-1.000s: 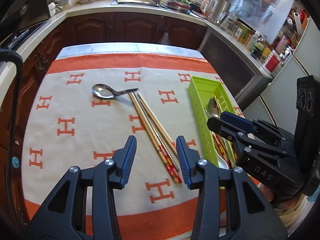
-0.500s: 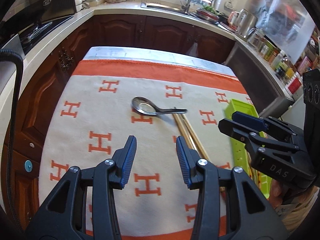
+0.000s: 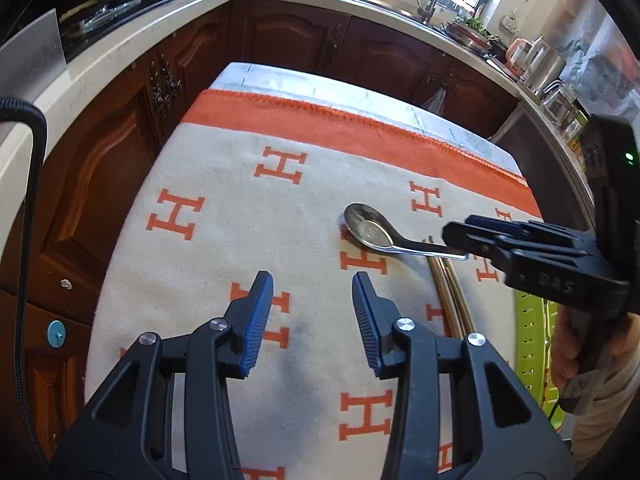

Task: Organize utensils
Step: 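Grasp the small silver spoon with the right tool, then carry the small spoon into the green tray and open the right tool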

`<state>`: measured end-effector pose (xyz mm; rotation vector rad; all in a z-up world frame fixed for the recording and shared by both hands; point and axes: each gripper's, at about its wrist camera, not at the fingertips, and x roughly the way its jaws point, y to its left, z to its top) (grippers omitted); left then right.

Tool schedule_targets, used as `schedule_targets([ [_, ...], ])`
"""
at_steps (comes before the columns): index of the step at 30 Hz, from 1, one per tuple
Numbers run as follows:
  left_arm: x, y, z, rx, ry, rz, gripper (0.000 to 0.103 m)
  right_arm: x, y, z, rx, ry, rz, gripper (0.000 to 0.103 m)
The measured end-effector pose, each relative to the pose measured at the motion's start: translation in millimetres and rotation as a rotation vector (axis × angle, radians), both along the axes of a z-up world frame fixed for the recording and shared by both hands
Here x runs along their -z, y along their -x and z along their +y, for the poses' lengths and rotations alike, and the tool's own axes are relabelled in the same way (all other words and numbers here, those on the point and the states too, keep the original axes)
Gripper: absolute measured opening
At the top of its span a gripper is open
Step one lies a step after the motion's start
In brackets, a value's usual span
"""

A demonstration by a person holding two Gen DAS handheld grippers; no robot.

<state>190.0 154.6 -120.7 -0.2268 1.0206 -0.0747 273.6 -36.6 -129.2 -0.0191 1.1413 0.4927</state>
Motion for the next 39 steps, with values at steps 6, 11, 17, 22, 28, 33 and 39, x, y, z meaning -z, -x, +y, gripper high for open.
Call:
schedule_targets([
  [6,17,-14,4,0.001,0.000,0.027,0.038,38,-45,17,-0.030,0.026,0.050,0.043],
  [11,25,-26,8,-0.008,-0.004,0.033,0.038,68,-61,28,-0.052,0.049,0.087,0.043],
  [17,32,-33,14,-0.022,0.008,0.045,0.038,74,-37,50,-0.132,0.163,-0.037,0.039],
  [22,37,-31,13,-0.024,0.015,0.053,0.038,74,-5,70,-0.200,0.248,-0.126,0.009],
  [28,32,-17,6,-0.007,0.013,0.044,0.038,58,16,71,-0.148,0.183,-0.120,0.000],
  [33,18,-1,-8,0.036,0.015,0.018,0.038,21,43,38,-0.065,0.086,-0.128,0.000],
  [39,9,17,-48,0.135,0.051,0.014,0.038,-33,87,-32,0.086,-0.012,-0.173,0.000],
])
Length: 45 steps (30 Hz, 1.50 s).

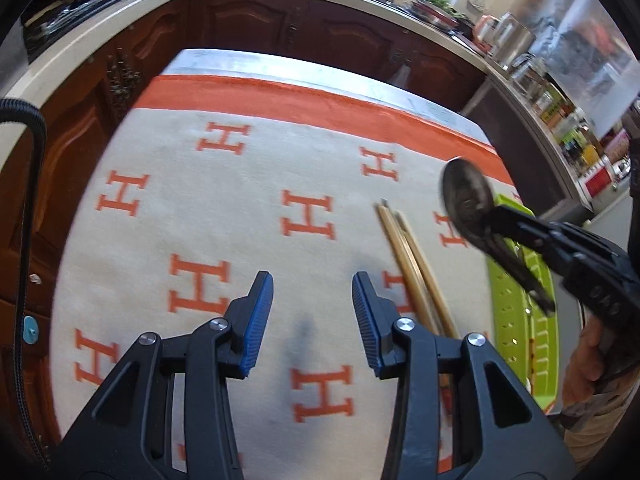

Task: Organize utensils
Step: 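Carry the small spoon into the green tray and open the right tool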

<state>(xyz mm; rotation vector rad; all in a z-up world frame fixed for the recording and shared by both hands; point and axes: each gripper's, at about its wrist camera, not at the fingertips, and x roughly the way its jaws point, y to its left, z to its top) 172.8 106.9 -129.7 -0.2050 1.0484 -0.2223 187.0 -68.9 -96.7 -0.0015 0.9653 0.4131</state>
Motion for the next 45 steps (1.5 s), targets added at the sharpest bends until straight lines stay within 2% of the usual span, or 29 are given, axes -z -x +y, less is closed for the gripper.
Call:
schedule_targets([
  [5,11,8,-37,0.040,0.023,0.035,0.038,-32,47,-74,0.156,-0.069,-0.039,0.000],
  [8,21,10,-57,0.041,0.023,0.055,0.038,-39,80,-120,0.286,-0.057,-0.068,0.000],
  [12,31,12,-75,0.031,0.027,0.073,0.031,-26,106,-173,0.416,-0.089,-0.028,0.000],
  [16,40,7,-84,0.021,0.013,0.093,0.024,-6,122,-203,0.486,-0.108,0.029,0.000],
  [22,45,8,-98,0.019,-0.017,0.101,0.023,17,125,-219,0.546,-0.106,0.057,0.001],
  [27,48,9,-103,0.022,-0.051,0.105,0.020,32,116,-211,0.559,-0.094,0.046,0.003],
  [34,50,11,-104,0.018,-0.061,0.114,0.019,31,124,-212,0.546,-0.101,0.022,0.003],
  [39,41,15,-105,0.014,-0.051,0.086,0.019,33,130,-210,0.533,-0.107,0.018,0.003],
  [45,48,14,-111,0.027,-0.062,0.112,0.020,40,132,-209,0.527,-0.112,0.028,0.003],
])
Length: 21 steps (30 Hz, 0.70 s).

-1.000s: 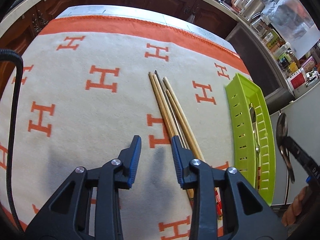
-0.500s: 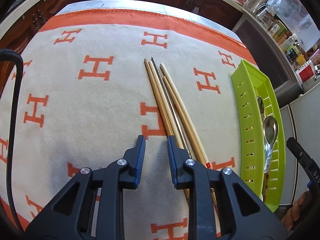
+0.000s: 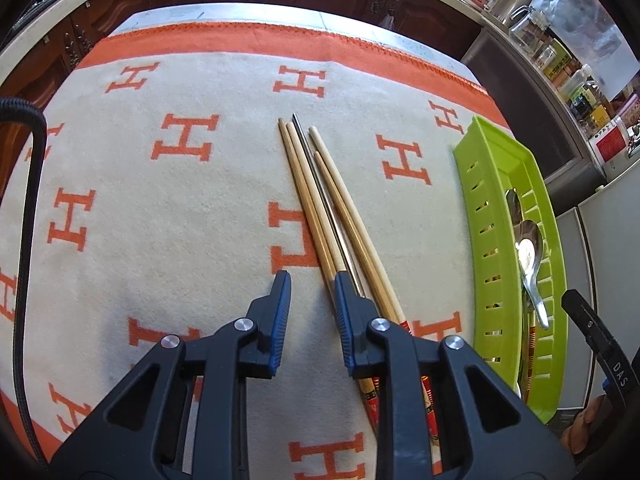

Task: Organize utensils

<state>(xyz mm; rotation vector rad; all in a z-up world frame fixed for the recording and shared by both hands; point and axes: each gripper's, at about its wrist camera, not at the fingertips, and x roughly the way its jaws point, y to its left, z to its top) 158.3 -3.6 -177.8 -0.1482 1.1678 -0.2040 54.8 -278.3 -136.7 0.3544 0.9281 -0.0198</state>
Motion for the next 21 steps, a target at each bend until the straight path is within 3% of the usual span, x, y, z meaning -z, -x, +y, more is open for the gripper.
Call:
schedule_targets([
  [18,1,-1,-26,0.007,-0.128,-0.083,0.020,14,6,8,0.001,0.010,0.012,0.003],
  [21,2,0,-30,0.010,-0.152,-0.083,0.005,14,7,8,0.002,0.017,0.012,0.003],
])
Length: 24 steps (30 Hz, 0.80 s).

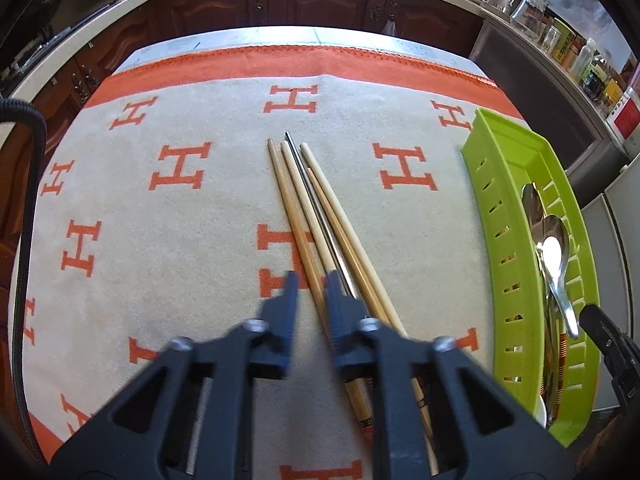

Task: Organize utensils

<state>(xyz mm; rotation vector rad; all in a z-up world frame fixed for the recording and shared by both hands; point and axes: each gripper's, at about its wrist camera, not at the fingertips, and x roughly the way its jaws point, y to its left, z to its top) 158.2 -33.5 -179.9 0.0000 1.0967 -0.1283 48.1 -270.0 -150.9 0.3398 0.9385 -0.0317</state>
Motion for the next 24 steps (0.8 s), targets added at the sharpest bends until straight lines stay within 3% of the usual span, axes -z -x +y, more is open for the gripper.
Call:
schedule_targets([
  [8,4,8,3,0.016,0.001,-0.015,0.010,2,1,-1,-0.007,-0.004,0.009,0.006],
  [10,3,12,1,0.026,-0.023,-0.019,0.006,4,-1,0,-0.020,-0.009,0.021,0.006],
  [13,-1,17,3,0.029,0.010,0.005,0.004,6,0,-2,-0.028,-0.031,0.036,0.006],
  [18,-33,36,8,0.050,0.080,-0.004,0.004,3,7,-10,-0.019,-0.060,0.028,0.016],
  [24,-88,55,-17,0.138,0.207,-0.036,0.004,-2,18,-22,0.002,-0.113,0.010,0.022],
])
